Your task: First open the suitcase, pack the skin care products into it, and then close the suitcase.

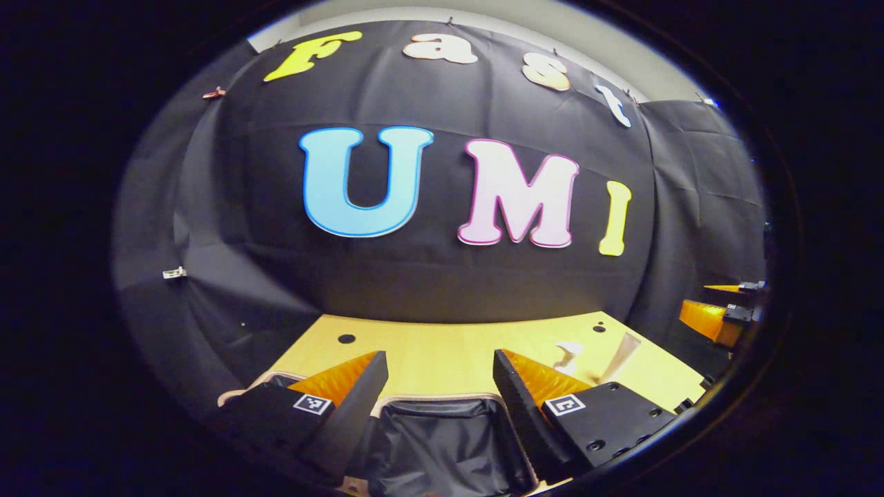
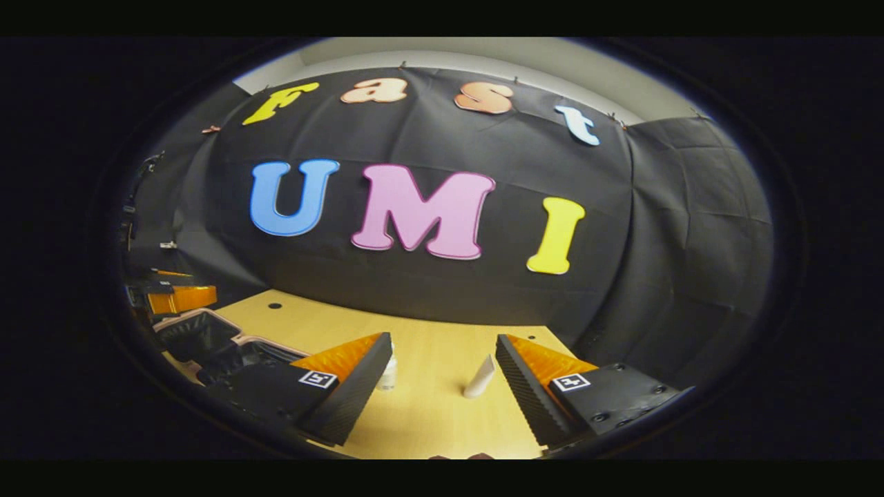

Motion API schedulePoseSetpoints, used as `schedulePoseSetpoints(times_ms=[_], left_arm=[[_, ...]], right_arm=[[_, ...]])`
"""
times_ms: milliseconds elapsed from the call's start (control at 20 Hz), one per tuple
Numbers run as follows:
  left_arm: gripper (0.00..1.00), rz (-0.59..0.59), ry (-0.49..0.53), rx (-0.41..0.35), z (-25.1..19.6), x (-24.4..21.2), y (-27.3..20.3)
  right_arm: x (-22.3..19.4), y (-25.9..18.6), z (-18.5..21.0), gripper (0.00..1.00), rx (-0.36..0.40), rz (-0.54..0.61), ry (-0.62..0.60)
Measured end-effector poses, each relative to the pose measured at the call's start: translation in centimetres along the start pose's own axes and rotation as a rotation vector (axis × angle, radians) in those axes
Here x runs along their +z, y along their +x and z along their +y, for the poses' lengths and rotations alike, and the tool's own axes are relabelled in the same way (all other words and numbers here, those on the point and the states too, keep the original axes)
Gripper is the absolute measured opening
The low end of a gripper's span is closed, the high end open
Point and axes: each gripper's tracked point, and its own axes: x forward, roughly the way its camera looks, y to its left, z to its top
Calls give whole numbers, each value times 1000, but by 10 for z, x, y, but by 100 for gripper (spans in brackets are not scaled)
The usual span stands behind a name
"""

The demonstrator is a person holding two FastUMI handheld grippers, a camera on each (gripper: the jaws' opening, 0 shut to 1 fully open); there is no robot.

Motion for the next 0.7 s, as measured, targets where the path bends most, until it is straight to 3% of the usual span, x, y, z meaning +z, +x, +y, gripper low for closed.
schedulePoseSetpoints(times_ms=[300, 700], left_arm=[[96, 63, 119, -108, -113, -38, 54], [98, 276, 159, -91, -171, -128, 133]], right_arm=[[-57, 56, -38, 96, 28, 87, 18], [-133, 128, -55, 97, 86, 220, 5]])
